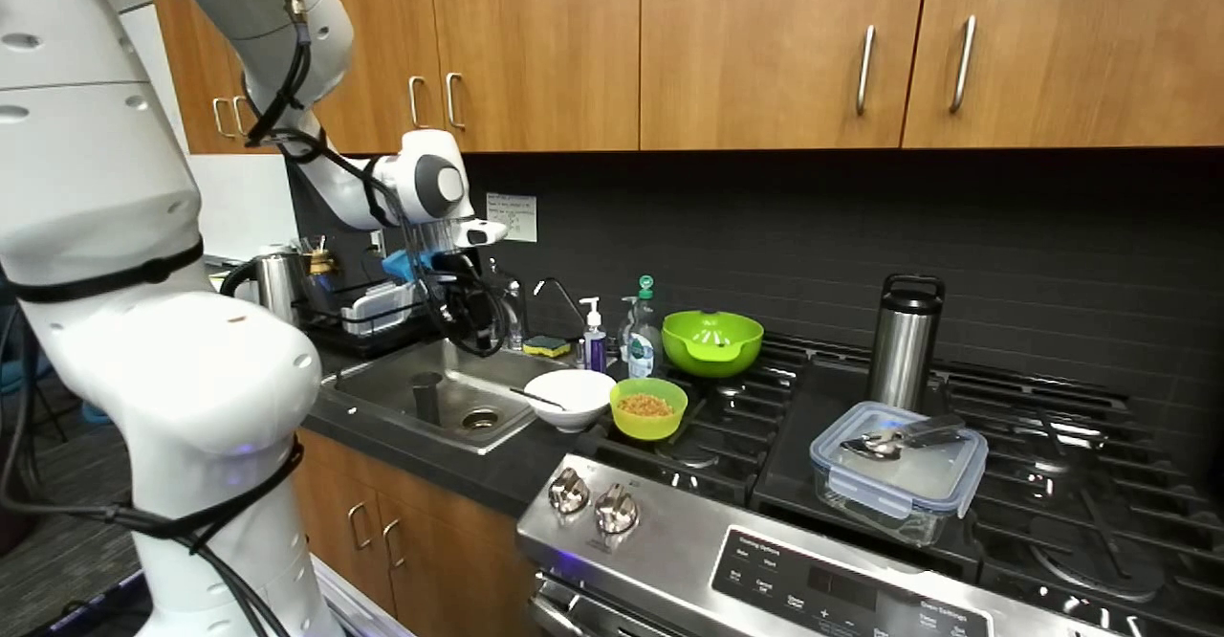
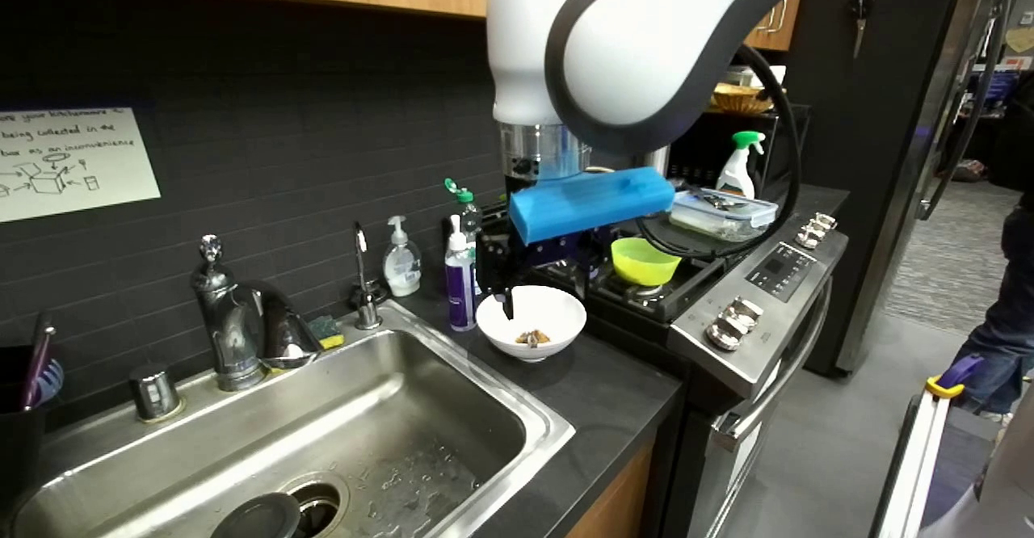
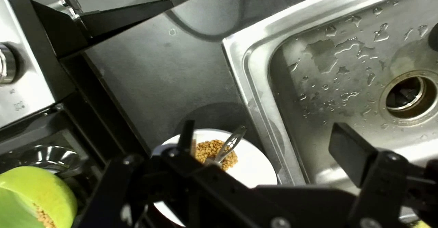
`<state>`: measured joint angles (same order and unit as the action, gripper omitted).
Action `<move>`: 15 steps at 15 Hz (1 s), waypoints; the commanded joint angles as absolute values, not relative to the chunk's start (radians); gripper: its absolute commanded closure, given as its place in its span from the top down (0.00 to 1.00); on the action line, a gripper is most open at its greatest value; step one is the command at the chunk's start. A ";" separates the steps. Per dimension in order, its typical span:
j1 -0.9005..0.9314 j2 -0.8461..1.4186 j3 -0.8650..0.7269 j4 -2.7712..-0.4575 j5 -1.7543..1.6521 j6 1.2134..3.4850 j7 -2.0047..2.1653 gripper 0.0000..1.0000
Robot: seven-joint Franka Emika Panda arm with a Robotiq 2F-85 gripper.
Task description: Use the spoon to stir in the white bowl
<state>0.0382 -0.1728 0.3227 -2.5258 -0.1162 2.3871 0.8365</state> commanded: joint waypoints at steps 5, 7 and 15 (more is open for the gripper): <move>0.069 -0.012 0.246 -2.455 -0.224 2.424 0.899 1.00; 0.080 0.021 0.228 -2.444 -0.255 2.433 0.893 1.00; 0.148 0.130 0.176 -2.372 -0.354 2.448 0.801 1.00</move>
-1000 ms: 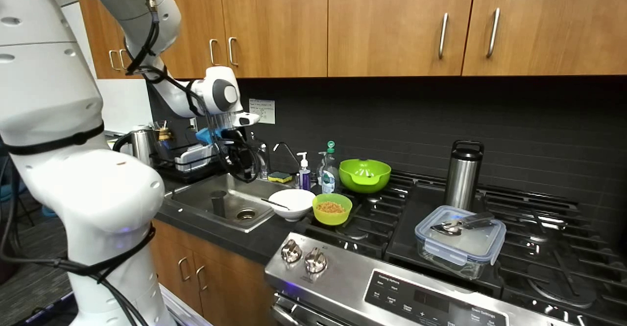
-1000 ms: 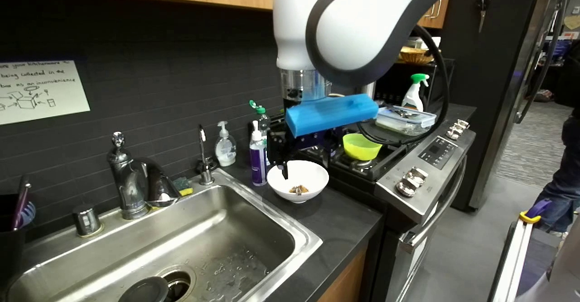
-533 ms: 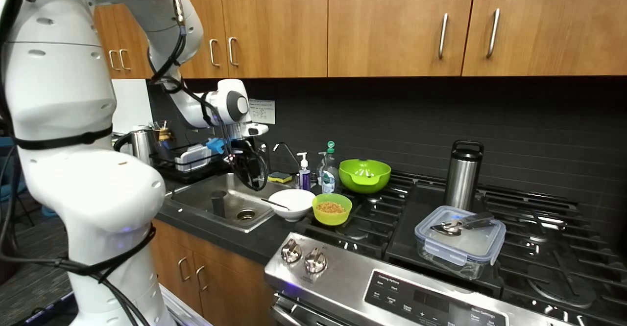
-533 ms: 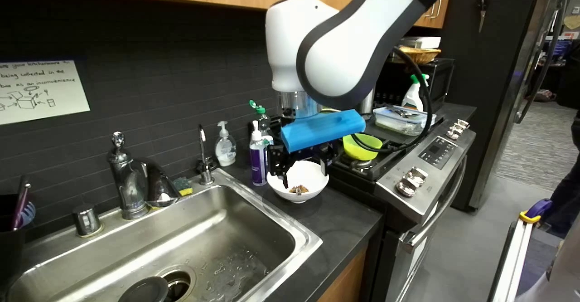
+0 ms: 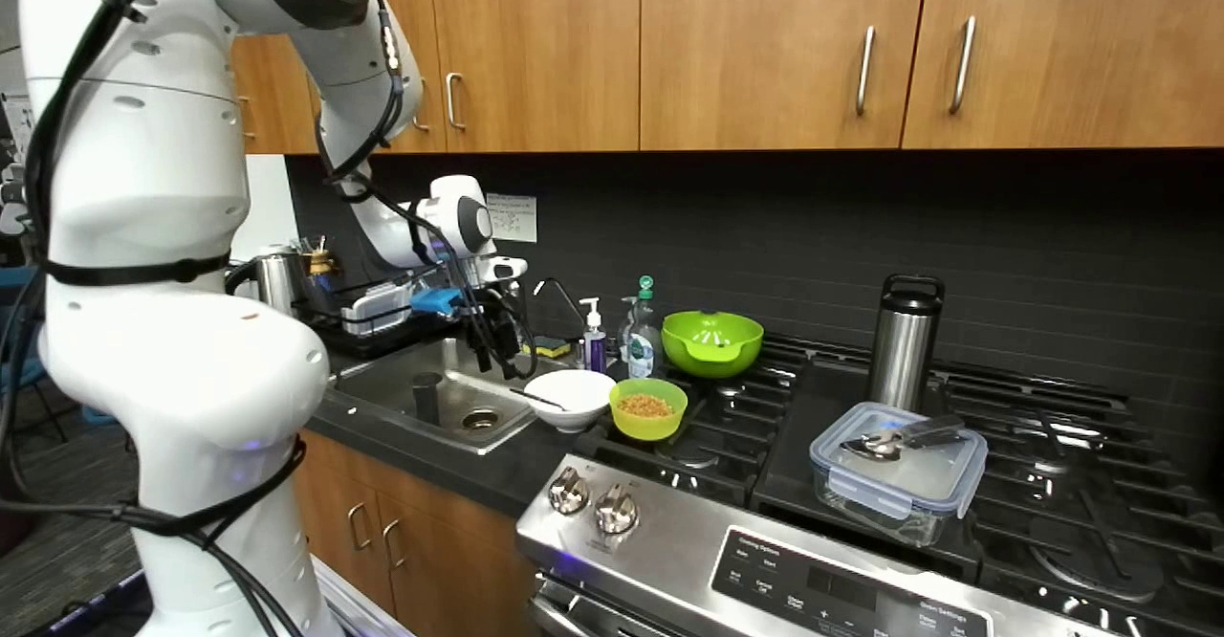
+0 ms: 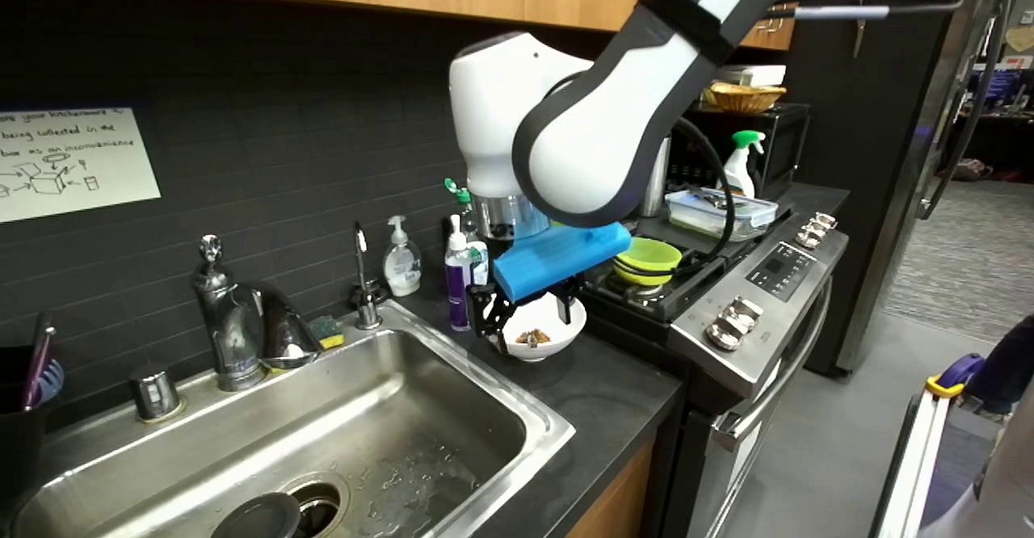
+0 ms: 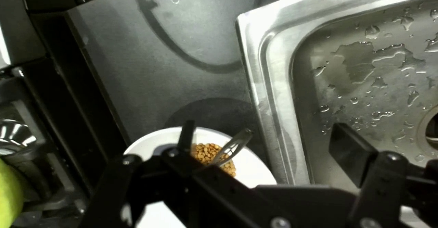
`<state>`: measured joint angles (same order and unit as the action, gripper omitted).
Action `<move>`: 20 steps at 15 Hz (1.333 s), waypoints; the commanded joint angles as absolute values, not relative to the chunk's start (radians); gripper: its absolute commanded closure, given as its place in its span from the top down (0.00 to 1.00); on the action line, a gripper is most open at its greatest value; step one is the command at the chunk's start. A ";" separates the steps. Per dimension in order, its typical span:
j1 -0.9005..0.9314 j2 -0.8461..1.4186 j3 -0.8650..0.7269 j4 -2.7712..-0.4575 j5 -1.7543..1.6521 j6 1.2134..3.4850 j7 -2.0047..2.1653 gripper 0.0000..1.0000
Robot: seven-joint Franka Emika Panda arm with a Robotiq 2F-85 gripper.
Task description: Use the spoon to stir in the white bowl
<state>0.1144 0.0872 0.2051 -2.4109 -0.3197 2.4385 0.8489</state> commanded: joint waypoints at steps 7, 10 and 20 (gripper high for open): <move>0.189 0.168 0.132 -2.333 -0.496 2.399 0.642 1.00; 0.199 0.168 0.119 -2.328 -0.566 2.378 0.583 1.00; 0.230 0.153 0.130 -2.369 -0.717 2.327 0.449 1.00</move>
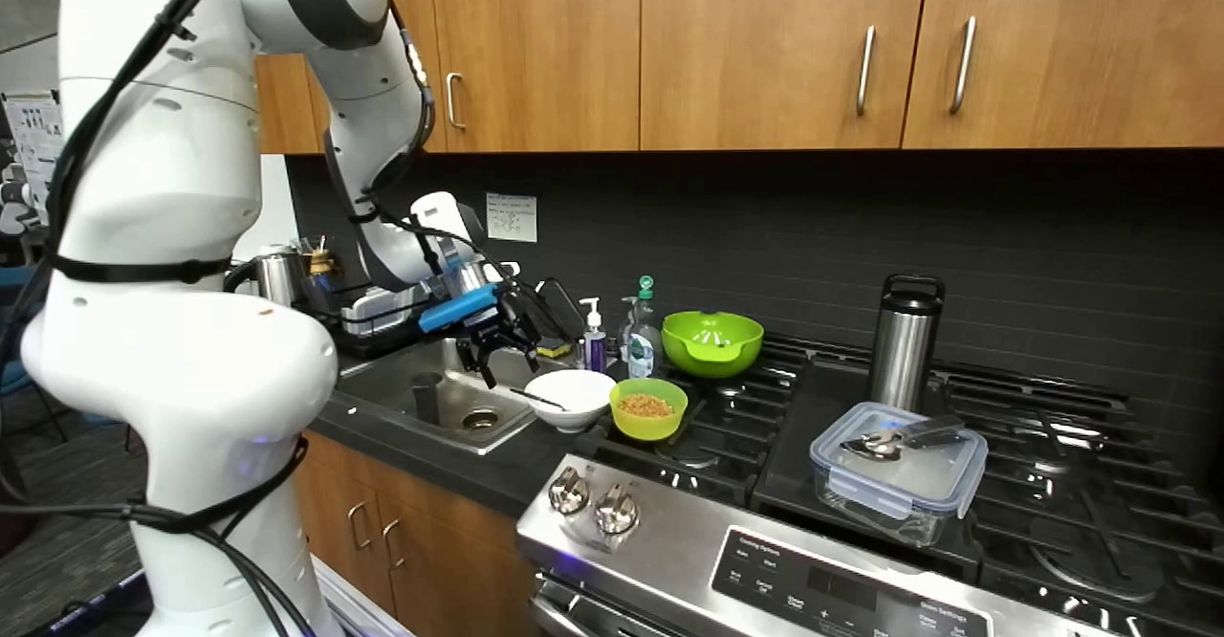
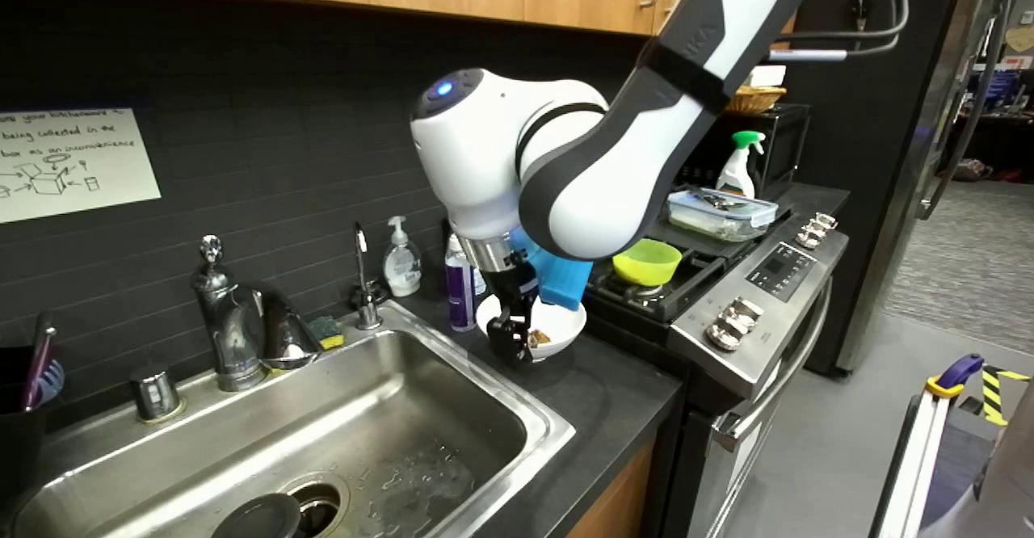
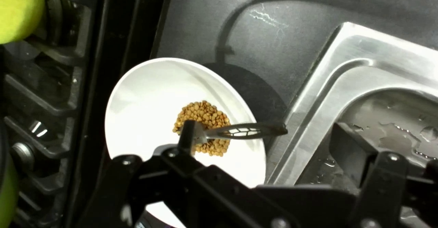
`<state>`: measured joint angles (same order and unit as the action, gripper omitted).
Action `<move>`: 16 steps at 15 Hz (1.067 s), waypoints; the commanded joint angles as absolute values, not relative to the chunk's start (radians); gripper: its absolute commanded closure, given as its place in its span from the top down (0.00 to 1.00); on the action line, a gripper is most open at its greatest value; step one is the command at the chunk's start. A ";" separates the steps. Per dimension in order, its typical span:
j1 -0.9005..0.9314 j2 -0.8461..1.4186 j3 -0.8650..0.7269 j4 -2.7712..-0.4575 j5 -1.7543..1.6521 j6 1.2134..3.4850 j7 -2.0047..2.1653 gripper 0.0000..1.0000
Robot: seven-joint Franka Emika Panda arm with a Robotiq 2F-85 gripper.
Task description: Use the spoon to stir in the white bowl
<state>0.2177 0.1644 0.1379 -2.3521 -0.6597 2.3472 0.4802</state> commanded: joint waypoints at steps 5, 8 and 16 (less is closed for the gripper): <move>0.228 0.154 0.133 -2.395 -0.838 2.305 0.441 1.00; 0.229 0.156 0.140 -2.407 -0.897 2.302 0.445 1.00; 0.242 0.182 0.158 -2.391 -1.051 2.316 0.529 1.00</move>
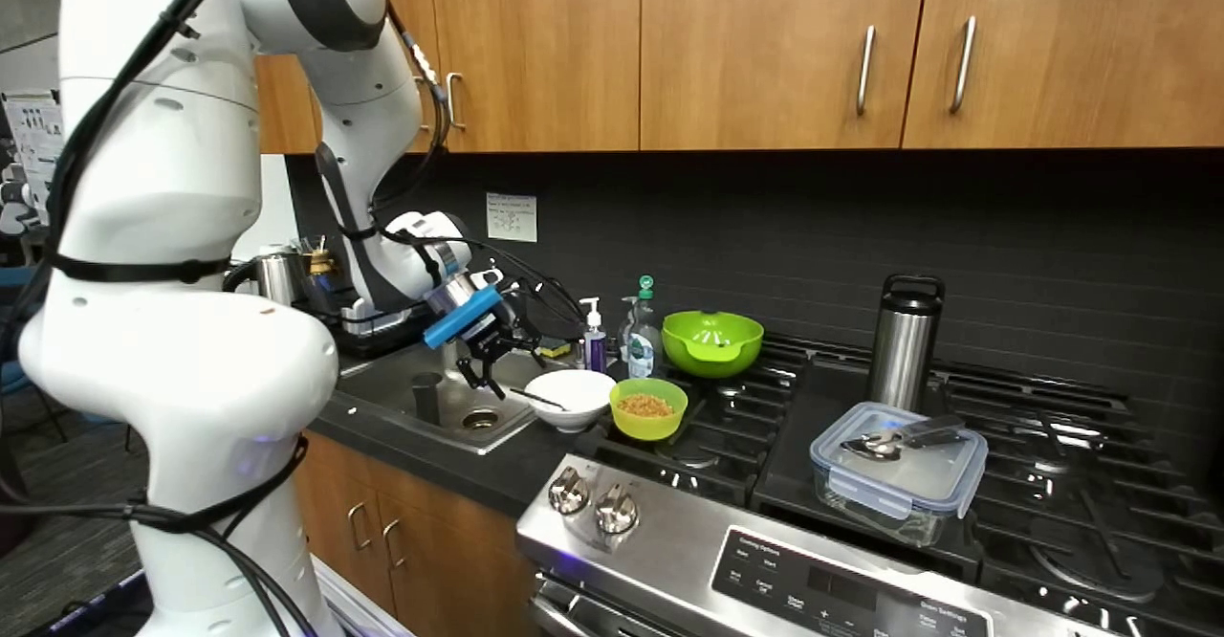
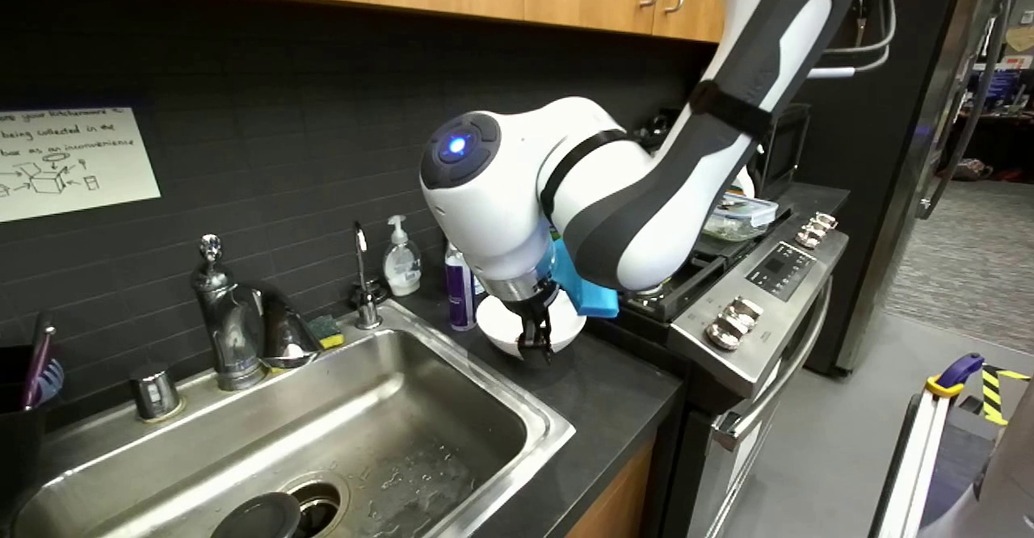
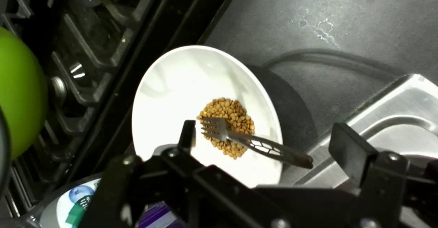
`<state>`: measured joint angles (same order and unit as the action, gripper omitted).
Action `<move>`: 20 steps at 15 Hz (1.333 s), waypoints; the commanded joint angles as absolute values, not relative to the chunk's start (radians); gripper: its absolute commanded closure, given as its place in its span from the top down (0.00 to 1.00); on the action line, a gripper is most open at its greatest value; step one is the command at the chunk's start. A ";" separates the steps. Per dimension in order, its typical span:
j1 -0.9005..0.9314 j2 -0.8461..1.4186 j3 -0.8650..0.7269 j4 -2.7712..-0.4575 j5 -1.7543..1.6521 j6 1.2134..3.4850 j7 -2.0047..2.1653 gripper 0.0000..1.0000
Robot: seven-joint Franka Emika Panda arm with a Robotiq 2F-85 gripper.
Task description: Use the spoon to stir in the white bowl
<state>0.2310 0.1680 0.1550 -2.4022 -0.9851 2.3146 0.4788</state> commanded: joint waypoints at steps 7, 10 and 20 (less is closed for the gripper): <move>0.256 0.237 0.167 -2.371 -1.250 2.302 0.705 1.00; 0.258 0.265 0.172 -2.357 -1.308 2.291 0.764 1.00; 0.251 0.267 0.188 -2.354 -1.346 2.254 0.798 1.00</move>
